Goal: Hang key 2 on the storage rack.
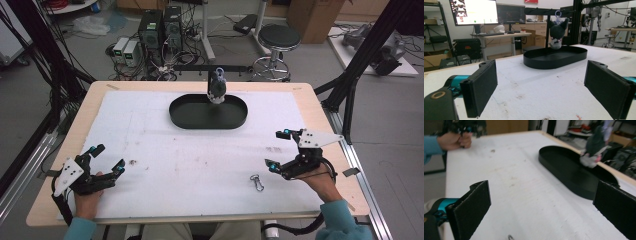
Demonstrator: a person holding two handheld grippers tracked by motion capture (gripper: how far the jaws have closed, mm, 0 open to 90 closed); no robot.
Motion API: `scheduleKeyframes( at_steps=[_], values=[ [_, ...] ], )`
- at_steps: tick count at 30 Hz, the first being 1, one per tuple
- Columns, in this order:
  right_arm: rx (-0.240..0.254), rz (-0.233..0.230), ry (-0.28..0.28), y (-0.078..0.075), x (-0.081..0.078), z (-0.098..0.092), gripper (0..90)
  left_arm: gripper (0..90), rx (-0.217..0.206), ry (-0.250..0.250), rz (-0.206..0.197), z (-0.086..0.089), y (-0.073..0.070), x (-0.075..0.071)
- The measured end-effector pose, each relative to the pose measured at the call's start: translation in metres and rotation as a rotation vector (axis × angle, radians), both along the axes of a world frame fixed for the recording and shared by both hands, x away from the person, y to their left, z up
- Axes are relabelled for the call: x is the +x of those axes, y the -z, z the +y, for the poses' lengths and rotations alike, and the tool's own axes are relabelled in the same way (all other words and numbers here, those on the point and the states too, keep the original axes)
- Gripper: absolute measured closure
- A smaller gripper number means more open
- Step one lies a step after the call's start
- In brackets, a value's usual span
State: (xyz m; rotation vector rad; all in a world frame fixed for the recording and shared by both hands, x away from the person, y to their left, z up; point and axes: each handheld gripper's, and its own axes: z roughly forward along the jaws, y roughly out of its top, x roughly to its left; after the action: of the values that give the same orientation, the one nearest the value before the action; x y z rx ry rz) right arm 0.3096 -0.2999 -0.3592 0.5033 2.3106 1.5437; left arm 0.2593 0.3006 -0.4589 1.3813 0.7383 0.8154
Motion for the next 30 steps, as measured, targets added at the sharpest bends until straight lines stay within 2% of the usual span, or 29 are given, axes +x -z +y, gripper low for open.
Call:
scheduleKeyframes(
  at_steps=[3,6,11,17,21,23,30],
  values=[
    [-0.046,0.014,-0.050,0.000,0.001,0.004,0.8,11.8,-0.001,0.000,0.000,0.000,0.000,0.000],
    [-0.064,0.041,-0.092,0.002,0.003,0.007,0.8,11.8,-0.001,0.000,0.001,0.000,0.000,0.000],
    [-0.181,0.083,-0.150,0.009,0.009,0.016,1.1,11.8,-0.001,0.000,0.001,0.000,0.000,0.000],
    [-0.309,0.099,-0.219,0.018,0.011,0.025,1.4,11.7,-0.001,0.000,0.001,0.000,0.000,0.000],
    [-0.342,0.097,-0.242,0.021,0.013,0.029,1.5,11.8,-0.002,0.000,0.001,0.000,0.000,0.000],
    [-0.357,0.106,-0.258,0.023,0.014,0.030,4.8,11.8,-0.001,0.000,0.001,0.000,0.000,0.000],
    [-0.440,0.141,-0.290,0.031,0.018,0.034,6.2,11.8,0.000,0.001,0.003,0.000,0.000,0.000]
  ],
)
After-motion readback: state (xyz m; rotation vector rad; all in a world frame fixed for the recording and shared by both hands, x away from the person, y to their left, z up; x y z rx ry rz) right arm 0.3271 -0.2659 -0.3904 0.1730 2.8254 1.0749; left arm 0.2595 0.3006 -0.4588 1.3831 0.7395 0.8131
